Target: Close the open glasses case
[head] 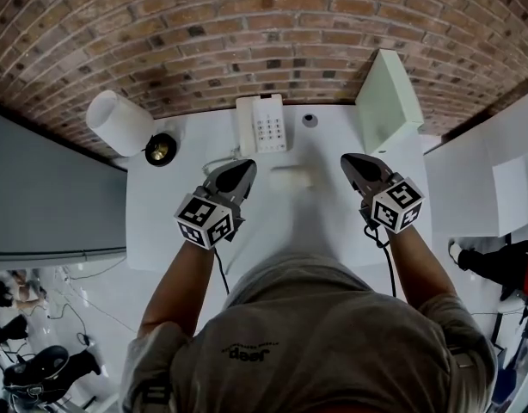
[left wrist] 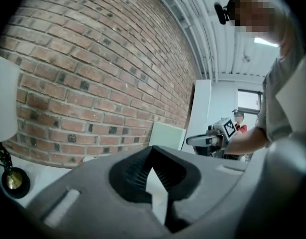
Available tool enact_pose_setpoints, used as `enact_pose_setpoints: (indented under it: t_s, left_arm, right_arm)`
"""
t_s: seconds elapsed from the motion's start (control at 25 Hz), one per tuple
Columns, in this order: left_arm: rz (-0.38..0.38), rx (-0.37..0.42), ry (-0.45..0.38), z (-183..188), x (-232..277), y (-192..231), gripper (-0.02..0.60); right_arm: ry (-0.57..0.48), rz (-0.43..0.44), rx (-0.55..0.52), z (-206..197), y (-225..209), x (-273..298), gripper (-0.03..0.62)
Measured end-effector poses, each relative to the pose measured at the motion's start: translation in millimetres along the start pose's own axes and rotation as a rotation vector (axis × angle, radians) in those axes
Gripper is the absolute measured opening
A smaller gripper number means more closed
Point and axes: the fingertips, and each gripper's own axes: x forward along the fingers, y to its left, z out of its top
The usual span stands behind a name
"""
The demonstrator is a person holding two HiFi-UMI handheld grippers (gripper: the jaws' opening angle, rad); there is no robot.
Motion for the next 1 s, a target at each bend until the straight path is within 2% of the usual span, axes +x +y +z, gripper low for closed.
enact_pose_setpoints:
  t_s: [0.2, 0.44, 0.68, 1.0]
  left_arm:
    - [0.021, -0.070, -0.069, 25, -16, -6, -0.003]
    - [0.048, -0.100, -0.115, 41, -30, -11, -0.003]
    - [0.068, -0.117, -0.118, 38, -36, -14, -0.003]
    - [0.063, -0.099, -0.105, 35, -35, -20, -0.003]
  right_arm:
    - [-0.011, 0.001, -0.005, 10, 6, -2, 0.009]
    - [-0.029, 0.003, -0.002, 21, 12, -6, 0.009]
    - [-0.038, -0.002, 0.018, 23, 11, -9, 0.009]
    - [-0.042, 0.000, 0.020, 24, 13, -7, 0.008]
